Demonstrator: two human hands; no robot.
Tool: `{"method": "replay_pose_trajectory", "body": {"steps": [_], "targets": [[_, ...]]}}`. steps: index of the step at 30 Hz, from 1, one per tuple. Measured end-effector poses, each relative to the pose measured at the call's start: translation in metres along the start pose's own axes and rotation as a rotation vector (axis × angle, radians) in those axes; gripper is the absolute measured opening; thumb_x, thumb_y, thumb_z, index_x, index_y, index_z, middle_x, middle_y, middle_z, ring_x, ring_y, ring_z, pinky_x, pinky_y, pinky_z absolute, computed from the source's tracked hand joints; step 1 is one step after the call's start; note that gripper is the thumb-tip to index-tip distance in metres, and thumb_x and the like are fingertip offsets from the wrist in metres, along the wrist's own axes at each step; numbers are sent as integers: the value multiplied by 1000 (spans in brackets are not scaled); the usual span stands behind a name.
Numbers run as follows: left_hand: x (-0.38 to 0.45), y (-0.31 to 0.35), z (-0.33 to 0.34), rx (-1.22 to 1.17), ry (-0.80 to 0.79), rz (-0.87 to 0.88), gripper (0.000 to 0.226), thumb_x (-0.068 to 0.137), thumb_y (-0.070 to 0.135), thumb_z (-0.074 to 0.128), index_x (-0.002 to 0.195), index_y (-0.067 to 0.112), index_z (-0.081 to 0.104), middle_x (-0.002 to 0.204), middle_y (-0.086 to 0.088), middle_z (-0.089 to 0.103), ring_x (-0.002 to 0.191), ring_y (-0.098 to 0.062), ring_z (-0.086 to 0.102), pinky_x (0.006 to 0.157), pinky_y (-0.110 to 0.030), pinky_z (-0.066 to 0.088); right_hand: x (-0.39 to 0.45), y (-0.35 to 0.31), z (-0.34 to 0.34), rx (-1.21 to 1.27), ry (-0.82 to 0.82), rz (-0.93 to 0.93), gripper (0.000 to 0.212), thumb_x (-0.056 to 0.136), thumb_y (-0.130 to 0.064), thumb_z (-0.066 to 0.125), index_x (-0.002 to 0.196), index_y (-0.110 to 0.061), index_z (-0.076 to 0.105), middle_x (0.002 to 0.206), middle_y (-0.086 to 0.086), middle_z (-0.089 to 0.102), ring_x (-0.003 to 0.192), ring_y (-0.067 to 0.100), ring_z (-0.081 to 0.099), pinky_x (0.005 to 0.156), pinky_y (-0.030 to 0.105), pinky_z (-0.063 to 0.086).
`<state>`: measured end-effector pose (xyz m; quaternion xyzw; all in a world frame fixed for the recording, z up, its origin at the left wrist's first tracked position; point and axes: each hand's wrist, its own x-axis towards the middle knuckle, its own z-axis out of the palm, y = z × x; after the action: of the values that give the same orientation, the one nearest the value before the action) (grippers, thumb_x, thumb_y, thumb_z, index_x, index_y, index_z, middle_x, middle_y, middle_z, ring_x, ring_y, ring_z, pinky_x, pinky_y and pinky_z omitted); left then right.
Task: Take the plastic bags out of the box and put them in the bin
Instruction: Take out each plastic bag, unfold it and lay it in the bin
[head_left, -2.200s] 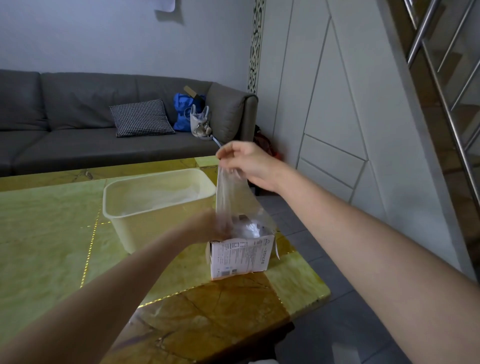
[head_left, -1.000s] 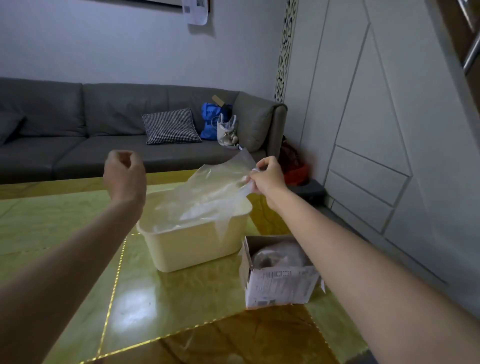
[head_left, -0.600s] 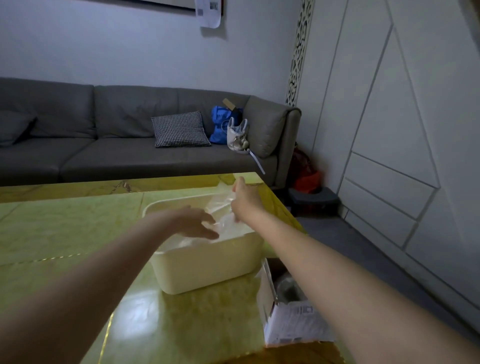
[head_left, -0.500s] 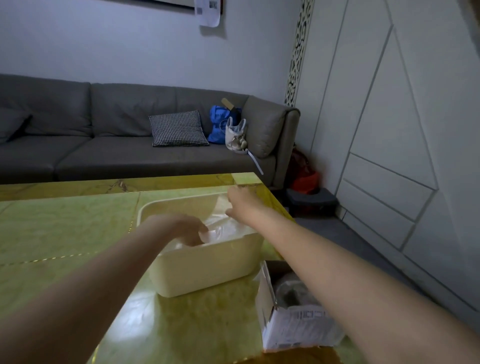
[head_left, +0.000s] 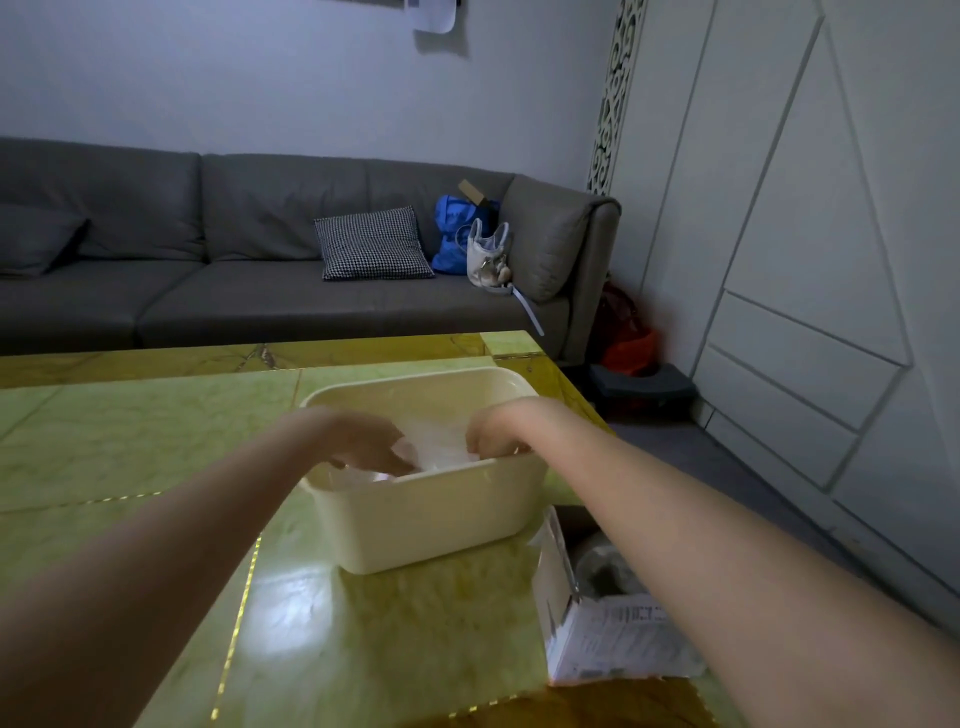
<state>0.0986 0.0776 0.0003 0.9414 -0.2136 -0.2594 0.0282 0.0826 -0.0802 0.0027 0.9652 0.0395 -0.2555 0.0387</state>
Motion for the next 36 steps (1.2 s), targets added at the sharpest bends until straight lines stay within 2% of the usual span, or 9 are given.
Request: {"method": "replay_pose_trajectory", "body": {"steps": [5, 9, 11, 15, 20, 23, 27, 32, 36], "targets": [[-38, 8, -25, -216, 349, 136, 31, 90, 24, 57, 119, 14, 61, 127, -4, 57, 114, -21, 53, 95, -30, 42, -43, 11, -20, 321, 258, -78, 44, 88, -24, 66, 128, -11, 53, 132, 5, 49, 112, 23, 53, 81, 28, 48], [-54, 39, -27, -426, 651, 269, 19, 91, 10, 54, 104, 9, 68, 110, -7, 65, 96, -19, 59, 84, -31, 49, -101, 29, -21, 477, 432, -136, 22, 87, -17, 66, 108, -9, 66, 92, -1, 63, 78, 10, 62, 61, 17, 49], [-60, 64, -21, -427, 634, 338, 19, 91, 9, 54, 103, 7, 68, 105, -7, 66, 88, -15, 59, 74, -24, 48, -124, 40, -12, 479, 337, -92, 15, 88, -15, 65, 98, -4, 69, 73, -3, 65, 64, 5, 61, 53, 14, 47], [-70, 105, 3, -383, 409, 453, 20, 89, 4, 53, 103, 4, 69, 98, -10, 68, 66, -2, 57, 52, -6, 42, -152, 56, 13, 404, 115, 22, 16, 87, -14, 66, 89, 2, 69, 72, 5, 67, 62, 12, 63, 52, 17, 50], [-71, 135, 48, 65, 319, 459, 27, 89, 14, 53, 114, 15, 65, 115, -3, 65, 103, -18, 60, 89, -24, 45, -166, 46, 60, 197, 153, 132, 20, 84, -10, 68, 99, 3, 65, 80, 13, 66, 64, 23, 64, 63, 34, 57], [-67, 143, 67, 219, 371, 451, 31, 90, 23, 51, 120, 17, 57, 115, -1, 64, 105, -20, 58, 99, -29, 32, -165, 36, 79, 135, 310, 135, 20, 89, -4, 55, 107, -2, 62, 96, 13, 58, 80, 29, 60, 60, 32, 43], [-64, 140, 75, 177, 487, 453, 33, 88, 18, 53, 121, 18, 55, 114, 1, 65, 104, -20, 57, 99, -26, 27, -158, 38, 87, 176, 436, 171, 14, 90, -7, 56, 103, -7, 61, 107, 11, 60, 93, 30, 59, 65, 34, 41], [-66, 138, 77, 71, 543, 417, 31, 88, 15, 53, 119, 19, 57, 109, 0, 66, 107, -23, 54, 87, -22, 33, -163, 44, 84, 361, 377, 158, 30, 82, -10, 68, 111, -8, 60, 114, 9, 57, 101, 27, 58, 80, 36, 51], [-75, 141, 71, 26, 504, 411, 33, 88, 26, 56, 119, 15, 57, 111, -3, 64, 107, -21, 51, 78, -21, 34, -172, 48, 76, 508, 239, 170, 46, 78, -30, 75, 114, -7, 60, 101, 7, 59, 88, 21, 57, 66, 28, 46]]}}
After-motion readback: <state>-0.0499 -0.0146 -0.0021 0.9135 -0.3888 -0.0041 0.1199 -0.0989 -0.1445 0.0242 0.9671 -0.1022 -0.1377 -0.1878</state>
